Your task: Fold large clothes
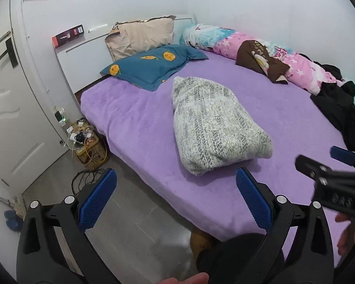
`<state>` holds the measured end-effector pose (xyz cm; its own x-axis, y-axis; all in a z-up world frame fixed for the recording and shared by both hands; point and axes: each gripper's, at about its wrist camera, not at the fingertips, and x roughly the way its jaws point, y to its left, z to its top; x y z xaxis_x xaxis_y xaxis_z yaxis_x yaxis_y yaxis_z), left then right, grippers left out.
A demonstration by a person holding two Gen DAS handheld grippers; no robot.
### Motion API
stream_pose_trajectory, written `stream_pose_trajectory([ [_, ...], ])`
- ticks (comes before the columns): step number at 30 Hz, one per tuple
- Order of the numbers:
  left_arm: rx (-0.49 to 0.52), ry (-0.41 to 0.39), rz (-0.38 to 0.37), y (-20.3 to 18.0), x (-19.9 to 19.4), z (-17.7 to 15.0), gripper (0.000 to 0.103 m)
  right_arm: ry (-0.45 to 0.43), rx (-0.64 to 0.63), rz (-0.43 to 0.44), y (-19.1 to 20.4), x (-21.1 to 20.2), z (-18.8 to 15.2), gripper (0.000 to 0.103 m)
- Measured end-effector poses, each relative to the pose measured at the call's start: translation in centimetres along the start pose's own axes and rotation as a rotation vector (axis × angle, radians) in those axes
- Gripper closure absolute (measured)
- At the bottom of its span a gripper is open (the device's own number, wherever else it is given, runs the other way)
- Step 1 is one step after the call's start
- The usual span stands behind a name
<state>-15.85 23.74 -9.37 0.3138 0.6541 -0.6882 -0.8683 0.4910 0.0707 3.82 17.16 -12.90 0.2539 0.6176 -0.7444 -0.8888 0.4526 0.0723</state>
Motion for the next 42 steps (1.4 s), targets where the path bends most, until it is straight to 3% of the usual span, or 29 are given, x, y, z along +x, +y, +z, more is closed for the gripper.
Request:
stream_pose_trajectory([
  [12, -0.032, -0.010, -0.004, 0.3, -2.2, -0.6, 0.006, -0.029, 0.025, 0.028, 1.9, -2.8, -2.6, 0.006],
  [42, -0.024, -0.008, -0.008, 0.5, -3.4, -0.4, 0.006, -0.047, 0.023, 0.052, 2.6, -3.5, -2.5, 0.006],
])
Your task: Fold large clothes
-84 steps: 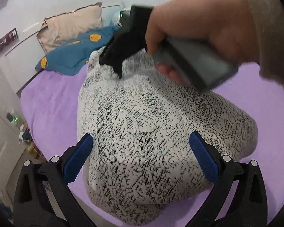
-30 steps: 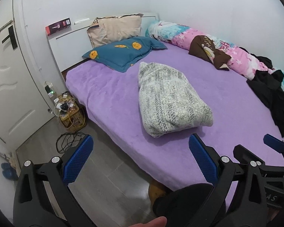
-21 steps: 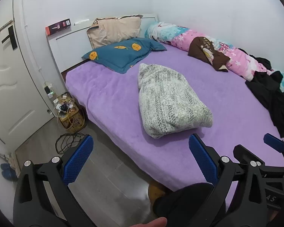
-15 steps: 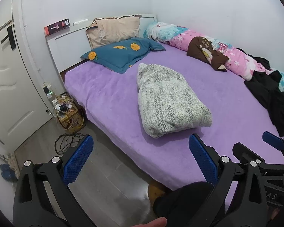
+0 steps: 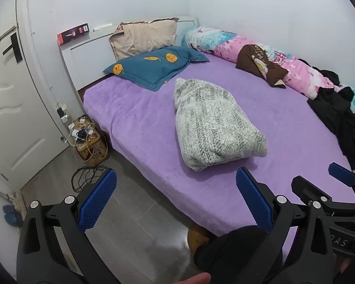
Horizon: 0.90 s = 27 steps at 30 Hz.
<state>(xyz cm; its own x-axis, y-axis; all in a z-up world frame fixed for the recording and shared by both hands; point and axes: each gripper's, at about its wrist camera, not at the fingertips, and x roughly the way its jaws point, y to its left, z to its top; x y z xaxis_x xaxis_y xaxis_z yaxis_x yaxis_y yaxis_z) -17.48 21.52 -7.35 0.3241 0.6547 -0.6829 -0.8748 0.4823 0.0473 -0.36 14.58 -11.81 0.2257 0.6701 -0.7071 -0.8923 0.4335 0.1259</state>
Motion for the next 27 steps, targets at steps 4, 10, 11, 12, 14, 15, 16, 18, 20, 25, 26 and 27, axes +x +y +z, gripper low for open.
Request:
stream_pose_trajectory([
  [4, 0.002, -0.011, -0.001, -0.18, -0.22, -0.12, 0.006, -0.001, 0.001, -0.005, -0.02, -0.13, -0.02, 0.006],
  [10, -0.002, -0.010, -0.004, -0.10, -0.26, -0.11, 0.006, -0.002, 0.003, -0.004, -0.23, -0.33, 0.00, 0.006],
  [11, -0.002, -0.010, -0.003, -0.15, -0.29, -0.16, 0.006, -0.001, 0.004, -0.005, -0.25, -0.33, 0.01, 0.006],
  [12, -0.002, -0.011, -0.004, -0.10, -0.29, -0.16, 0.006, 0.000, 0.005, -0.005, -0.30, -0.33, 0.00, 0.006],
  [14, -0.003, -0.009, -0.007, -0.14, -0.31, -0.20, 0.006, 0.001, 0.008, -0.006, -0.38, -0.36, -0.05, 0.006],
  [15, -0.001, -0.008, -0.009, -0.12, -0.22, -0.01, 0.006, 0.001, 0.009, -0.005, -0.45, -0.36, -0.06, 0.006],
  [16, 0.000, -0.007, -0.011, -0.15, -0.18, 0.10, 0.006, 0.002, 0.010, -0.005, -0.56, -0.36, -0.04, 0.006],
  [18, -0.004, -0.004, -0.017, -0.15, -0.11, 0.21, 0.006, 0.004, 0.014, -0.006, -0.63, -0.41, -0.05, 0.006],
  [20, -0.008, 0.000, -0.023, -0.08, 0.03, 0.34, 0.006, 0.003, 0.011, -0.011, -0.58, -0.48, 0.02, 0.006],
  [25, -0.005, 0.002, -0.024, -0.17, 0.14, 0.48, 0.006, 0.003, 0.014, -0.008, -0.64, -0.50, 0.06, 0.006],
  [26, -0.005, 0.003, -0.023, -0.17, 0.09, 0.44, 0.006, 0.004, 0.013, -0.009, -0.67, -0.50, 0.06, 0.006],
  [27, -0.005, 0.004, -0.025, 0.01, 0.12, 0.55, 0.006, 0.004, 0.012, -0.010, -0.66, -0.51, 0.03, 0.006],
])
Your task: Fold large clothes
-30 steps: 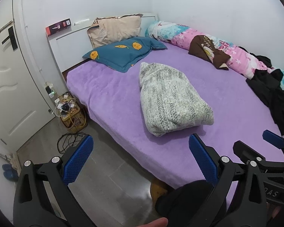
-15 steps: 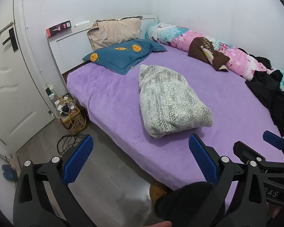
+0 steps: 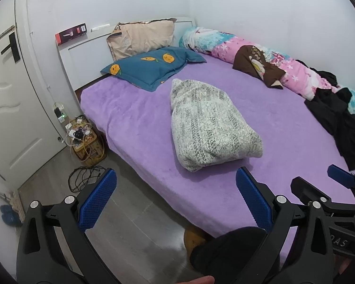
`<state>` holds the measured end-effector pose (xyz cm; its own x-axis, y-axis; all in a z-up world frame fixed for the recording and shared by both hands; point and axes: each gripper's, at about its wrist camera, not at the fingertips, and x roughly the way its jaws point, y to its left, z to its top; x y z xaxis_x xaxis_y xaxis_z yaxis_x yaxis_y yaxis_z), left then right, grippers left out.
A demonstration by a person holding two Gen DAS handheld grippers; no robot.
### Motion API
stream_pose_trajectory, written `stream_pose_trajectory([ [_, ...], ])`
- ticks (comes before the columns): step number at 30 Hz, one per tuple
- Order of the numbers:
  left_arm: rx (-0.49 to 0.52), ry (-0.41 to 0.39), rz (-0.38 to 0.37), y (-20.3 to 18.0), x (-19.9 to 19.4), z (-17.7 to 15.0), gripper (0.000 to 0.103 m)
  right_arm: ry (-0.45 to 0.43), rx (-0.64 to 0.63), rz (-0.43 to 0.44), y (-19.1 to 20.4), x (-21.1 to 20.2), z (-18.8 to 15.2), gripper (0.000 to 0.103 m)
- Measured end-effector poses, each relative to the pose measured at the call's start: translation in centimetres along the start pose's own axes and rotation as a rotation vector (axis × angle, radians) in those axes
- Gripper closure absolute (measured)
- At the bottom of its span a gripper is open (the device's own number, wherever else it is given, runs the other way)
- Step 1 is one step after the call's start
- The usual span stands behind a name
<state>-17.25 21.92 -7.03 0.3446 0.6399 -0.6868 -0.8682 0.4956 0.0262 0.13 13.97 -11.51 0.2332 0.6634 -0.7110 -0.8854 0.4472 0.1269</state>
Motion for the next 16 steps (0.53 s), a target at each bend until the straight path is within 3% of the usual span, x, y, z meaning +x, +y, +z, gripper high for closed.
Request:
stream_pose_trajectory([
  [16, 0.009, 0.000, -0.014, 0.10, 0.58, 0.48, 0.006, 0.001, 0.005, 0.000, -0.04, 0.03, -0.17, 0.006],
])
